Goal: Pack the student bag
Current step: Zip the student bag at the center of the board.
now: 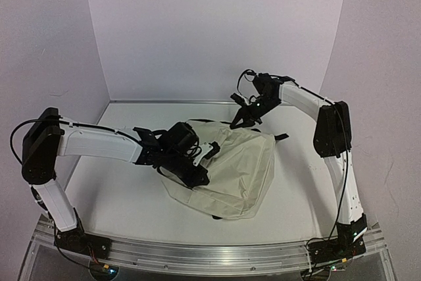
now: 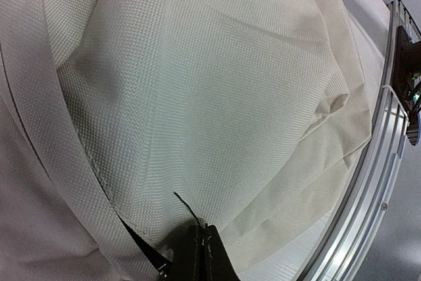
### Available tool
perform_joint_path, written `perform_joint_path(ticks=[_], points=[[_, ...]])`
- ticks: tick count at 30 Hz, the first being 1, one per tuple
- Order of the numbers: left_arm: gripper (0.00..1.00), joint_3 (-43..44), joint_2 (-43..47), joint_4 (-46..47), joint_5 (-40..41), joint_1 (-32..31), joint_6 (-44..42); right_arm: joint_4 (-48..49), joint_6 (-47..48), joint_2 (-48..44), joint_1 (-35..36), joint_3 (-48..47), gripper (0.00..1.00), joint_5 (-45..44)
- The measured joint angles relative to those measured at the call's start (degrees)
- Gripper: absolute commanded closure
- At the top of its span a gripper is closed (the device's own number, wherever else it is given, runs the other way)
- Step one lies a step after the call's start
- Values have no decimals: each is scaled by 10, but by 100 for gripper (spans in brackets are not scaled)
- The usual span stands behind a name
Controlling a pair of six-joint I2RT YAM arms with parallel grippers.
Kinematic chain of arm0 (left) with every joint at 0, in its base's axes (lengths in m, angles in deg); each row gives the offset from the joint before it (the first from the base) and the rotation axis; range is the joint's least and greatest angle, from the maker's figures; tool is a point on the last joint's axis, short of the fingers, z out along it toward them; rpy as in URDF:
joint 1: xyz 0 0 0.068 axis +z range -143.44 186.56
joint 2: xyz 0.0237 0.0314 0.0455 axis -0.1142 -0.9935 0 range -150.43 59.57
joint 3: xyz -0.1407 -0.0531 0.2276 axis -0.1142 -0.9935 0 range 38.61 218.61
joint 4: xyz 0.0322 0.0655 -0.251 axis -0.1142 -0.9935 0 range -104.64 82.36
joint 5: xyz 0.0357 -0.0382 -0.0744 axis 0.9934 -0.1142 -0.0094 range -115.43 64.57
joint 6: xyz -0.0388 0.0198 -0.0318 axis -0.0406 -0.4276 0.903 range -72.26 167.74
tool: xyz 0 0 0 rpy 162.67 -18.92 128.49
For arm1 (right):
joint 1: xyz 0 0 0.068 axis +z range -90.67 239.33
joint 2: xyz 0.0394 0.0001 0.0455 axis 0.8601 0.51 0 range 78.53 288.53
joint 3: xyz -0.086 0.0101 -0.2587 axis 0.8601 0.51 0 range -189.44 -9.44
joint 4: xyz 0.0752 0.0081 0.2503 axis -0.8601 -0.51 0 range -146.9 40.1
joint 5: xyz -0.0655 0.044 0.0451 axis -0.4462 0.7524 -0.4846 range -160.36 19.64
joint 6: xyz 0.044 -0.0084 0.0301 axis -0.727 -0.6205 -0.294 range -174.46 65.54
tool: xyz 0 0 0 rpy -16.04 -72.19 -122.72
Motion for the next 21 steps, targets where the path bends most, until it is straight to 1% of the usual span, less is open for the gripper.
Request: perform_joint_path(ticks=[2, 4, 6, 7, 8, 9, 10, 11, 12, 13, 15, 17, 19, 21], points=[[83, 4, 0, -12, 4, -4, 2, 1, 0, 0, 0, 0, 100, -2], [75, 11, -1, -49, 0, -14, 6, 13, 0, 0, -5, 0, 100, -8], [65, 27, -6, -90, -1, -28, 7, 25, 0, 0, -12, 1, 99, -12], [58, 41, -10, -108, -1, -33, 8, 32, 0, 0, -15, 2, 94, -14], [50, 58, -15, -121, 2, -36, 8, 40, 0, -2, -17, 5, 84, -15], [42, 80, -20, -136, 7, -39, 8, 48, 0, -4, -18, 10, 69, -16], [34, 103, -24, -147, 15, -39, 6, 55, 0, -8, -18, 17, 59, -18], [23, 133, -29, -160, 27, -39, 6, 62, 0, -12, -19, 24, 52, -18], [10, 170, -37, -173, 40, -38, 11, 66, -2, -17, -18, 29, 46, -18], [4, 201, -42, -180, 53, -36, 10, 69, -2, -23, -16, 34, 41, -17], [0, 259, -50, -195, 71, -31, 14, 74, -2, -37, -11, 44, 31, -18], [0, 305, -54, -207, 74, -16, 20, 77, -2, -57, -6, 54, 24, -24], [0, 335, -54, -215, 64, 11, 30, 80, 1, -86, -3, 69, 17, -34], [0, 345, -54, -215, 45, 55, 42, 84, 2, -124, -2, 90, 14, -48]])
